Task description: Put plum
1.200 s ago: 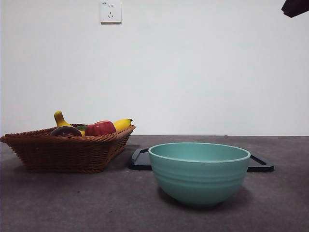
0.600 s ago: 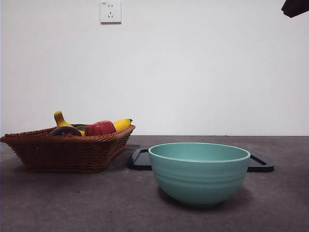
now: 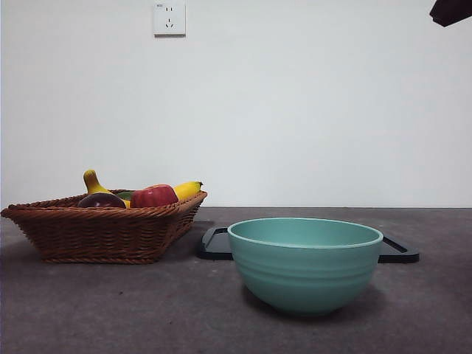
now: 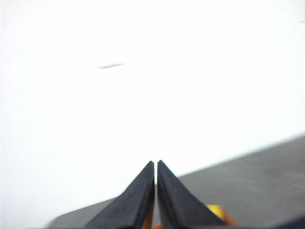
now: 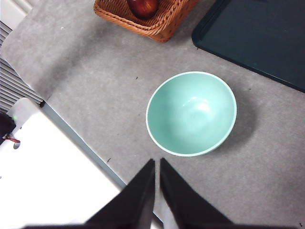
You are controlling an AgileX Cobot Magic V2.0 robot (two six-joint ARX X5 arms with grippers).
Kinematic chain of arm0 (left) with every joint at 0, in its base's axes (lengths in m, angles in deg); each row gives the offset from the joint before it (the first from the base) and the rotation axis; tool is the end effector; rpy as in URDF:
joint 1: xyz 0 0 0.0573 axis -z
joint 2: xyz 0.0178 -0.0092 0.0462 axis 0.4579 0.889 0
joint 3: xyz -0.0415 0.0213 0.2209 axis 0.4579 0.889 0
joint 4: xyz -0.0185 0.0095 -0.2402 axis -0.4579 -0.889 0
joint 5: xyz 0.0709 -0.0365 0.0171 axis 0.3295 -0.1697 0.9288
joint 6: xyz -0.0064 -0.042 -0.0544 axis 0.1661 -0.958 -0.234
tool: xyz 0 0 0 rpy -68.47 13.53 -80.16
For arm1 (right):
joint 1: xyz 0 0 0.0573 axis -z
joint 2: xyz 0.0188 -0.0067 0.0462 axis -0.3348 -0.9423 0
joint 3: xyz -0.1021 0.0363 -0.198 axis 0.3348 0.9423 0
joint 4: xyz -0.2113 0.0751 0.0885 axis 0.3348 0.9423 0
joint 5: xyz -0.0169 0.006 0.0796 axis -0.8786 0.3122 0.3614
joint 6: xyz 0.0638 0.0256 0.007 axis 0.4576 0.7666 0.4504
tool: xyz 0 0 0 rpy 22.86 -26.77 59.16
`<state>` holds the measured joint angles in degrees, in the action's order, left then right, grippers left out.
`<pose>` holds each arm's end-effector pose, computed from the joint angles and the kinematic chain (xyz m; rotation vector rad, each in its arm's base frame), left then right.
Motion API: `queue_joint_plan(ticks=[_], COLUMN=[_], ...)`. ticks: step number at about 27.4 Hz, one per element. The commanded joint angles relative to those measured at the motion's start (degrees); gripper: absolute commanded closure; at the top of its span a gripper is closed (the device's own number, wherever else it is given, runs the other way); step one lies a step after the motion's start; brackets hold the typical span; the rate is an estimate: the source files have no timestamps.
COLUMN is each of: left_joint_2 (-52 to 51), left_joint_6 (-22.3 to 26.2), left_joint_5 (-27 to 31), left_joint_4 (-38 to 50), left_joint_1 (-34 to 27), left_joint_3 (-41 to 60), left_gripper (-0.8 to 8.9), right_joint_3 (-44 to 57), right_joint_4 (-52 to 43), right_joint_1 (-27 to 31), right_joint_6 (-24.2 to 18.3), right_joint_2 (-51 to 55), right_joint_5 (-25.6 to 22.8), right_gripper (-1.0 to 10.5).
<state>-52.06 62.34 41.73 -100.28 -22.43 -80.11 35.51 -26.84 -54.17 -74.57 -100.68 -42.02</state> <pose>0.1251 -0.0189 0.3692 0.1983 -0.2002 -0.2250 0.1199 0.1033 0.2621 0.1240 0.8333 0.7987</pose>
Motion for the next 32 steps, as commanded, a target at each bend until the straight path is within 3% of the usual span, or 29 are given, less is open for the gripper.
queue_joint_plan(ticks=[1,12,19,32], left_joint_2=[-2.6,-14.7,-21.6,-25.9], left_joint_6=[0.7,-1.6,-3.7,-5.4], left_joint_5=[6.4,8.2,8.2,8.2], left_joint_4=[3.6,11.4,11.2,9.3], left_joint_1=[-1.7,-6.1,-7.0,-7.1], left_joint_3=[4.8,27.8,39.1,48.2], left_gripper=[8.07,8.07,8.07,8.07], right_joint_3=[-0.7,-0.7,-0.7,-0.7], right_joint_4=[-0.6,-0.6,-0.6,-0.8], right_joint_1=[-0.5,-0.5,-0.5,-0.5], right_joint_6=[-0.1,-0.1,-0.1,-0.1], right_joint_2=[-0.2,-0.2,-0.2,-0.2], right_joint_5=[0.0,0.0,0.0,0.0], right_gripper=[9.4,9.4,9.4,9.4])
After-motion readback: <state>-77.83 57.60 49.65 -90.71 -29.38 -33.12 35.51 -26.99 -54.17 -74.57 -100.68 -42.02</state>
